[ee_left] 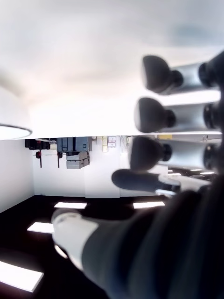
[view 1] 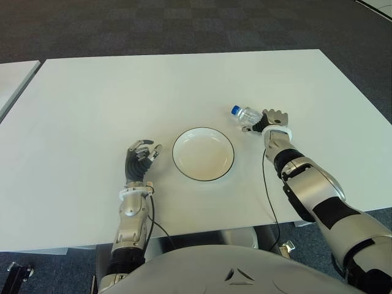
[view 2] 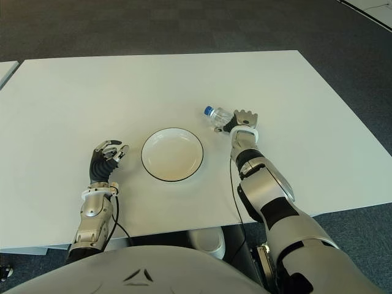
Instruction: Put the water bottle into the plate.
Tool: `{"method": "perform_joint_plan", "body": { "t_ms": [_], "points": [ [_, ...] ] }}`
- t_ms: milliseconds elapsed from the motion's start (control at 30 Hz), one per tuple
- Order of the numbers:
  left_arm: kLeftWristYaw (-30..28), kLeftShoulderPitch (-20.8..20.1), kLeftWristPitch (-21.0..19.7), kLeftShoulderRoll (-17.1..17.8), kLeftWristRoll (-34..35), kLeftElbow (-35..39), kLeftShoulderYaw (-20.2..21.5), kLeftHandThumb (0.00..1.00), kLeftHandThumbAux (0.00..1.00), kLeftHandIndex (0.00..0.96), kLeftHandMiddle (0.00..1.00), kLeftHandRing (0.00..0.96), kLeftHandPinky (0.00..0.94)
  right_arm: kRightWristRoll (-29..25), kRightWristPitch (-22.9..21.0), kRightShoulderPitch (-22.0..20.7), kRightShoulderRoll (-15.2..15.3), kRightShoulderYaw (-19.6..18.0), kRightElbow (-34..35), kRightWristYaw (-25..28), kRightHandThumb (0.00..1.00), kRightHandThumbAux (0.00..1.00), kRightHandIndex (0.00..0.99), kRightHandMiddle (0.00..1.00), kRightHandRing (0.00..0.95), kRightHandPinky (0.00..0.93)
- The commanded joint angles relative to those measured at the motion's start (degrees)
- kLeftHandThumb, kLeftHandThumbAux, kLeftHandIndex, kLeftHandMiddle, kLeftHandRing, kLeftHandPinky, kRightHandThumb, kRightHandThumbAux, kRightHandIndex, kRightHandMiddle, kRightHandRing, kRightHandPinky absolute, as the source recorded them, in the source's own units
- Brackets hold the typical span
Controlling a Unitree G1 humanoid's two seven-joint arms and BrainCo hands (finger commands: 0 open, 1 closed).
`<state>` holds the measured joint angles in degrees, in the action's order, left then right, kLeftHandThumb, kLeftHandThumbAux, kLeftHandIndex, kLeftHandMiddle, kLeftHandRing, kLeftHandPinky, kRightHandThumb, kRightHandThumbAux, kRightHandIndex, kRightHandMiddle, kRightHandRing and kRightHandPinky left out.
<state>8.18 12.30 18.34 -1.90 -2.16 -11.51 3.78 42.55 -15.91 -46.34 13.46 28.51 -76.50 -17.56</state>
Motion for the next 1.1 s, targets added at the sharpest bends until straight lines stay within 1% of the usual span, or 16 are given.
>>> {"method": "perform_joint_plan", "body": {
  "t_ms": [33, 267, 400, 567, 667, 867, 1100],
  "points": [
    [-0.49, 0.11, -0.13, 0.19, 0.05, -0.69, 0.02, 0.699, 0.720, 0.436, 0.850, 0.849, 0.819, -3.63, 1.34, 6.69, -2.65, -2.73, -2.97, 1.70, 0.696, 0.728, 0.436, 0.782, 0.843, 0.876],
    [-0.15, -0.06, 0.06, -0.11, 0.13, -0.77, 0.13, 0.700, 0.720, 0.436, 0.851, 0.852, 0.834, -6.18, 3.21, 6.32, -2.64, -6.54, -2.74, -0.11, 0.696, 0.729, 0.436, 0.797, 0.865, 0.889],
    [-0.34, -0.04, 0.24, -0.11, 0.21, -0.90, 0.09, 0.700, 0.720, 0.436, 0.850, 0.851, 0.836, -6.91, 3.63, 5.51, -2.58, -7.84, -2.65, -0.82, 0.696, 0.729, 0.436, 0.822, 0.875, 0.894],
    [-0.66, -0.25, 0.85, 0.19, 0.31, -1.50, 0.15, 0.700, 0.720, 0.436, 0.850, 0.848, 0.826, -8.00, 5.13, 4.43, -2.41, -9.68, -2.39, -3.22, 0.697, 0.729, 0.436, 0.857, 0.885, 0.898],
    [-0.66, -0.33, 0.91, 0.24, 0.35, -1.59, 0.19, 0.699, 0.720, 0.436, 0.851, 0.849, 0.826, -8.33, 5.90, 3.94, -2.35, -10.25, -2.30, -4.49, 0.695, 0.730, 0.436, 0.879, 0.892, 0.897],
    [-0.80, -0.52, 0.99, 0.39, 0.33, -1.84, 0.15, 0.699, 0.720, 0.436, 0.851, 0.849, 0.820, -8.76, 7.62, 2.37, -2.08, -10.97, -2.04, -7.30, 0.697, 0.728, 0.436, 0.892, 0.893, 0.897],
    [-0.99, -0.70, 1.06, 0.48, 0.36, -2.03, 0.07, 0.699, 0.720, 0.436, 0.852, 0.848, 0.818, -9.14, 7.64, -1.92, -2.25, -11.15, -1.22, -8.60, 0.698, 0.728, 0.437, 0.902, 0.893, 0.893]
  ]
}}
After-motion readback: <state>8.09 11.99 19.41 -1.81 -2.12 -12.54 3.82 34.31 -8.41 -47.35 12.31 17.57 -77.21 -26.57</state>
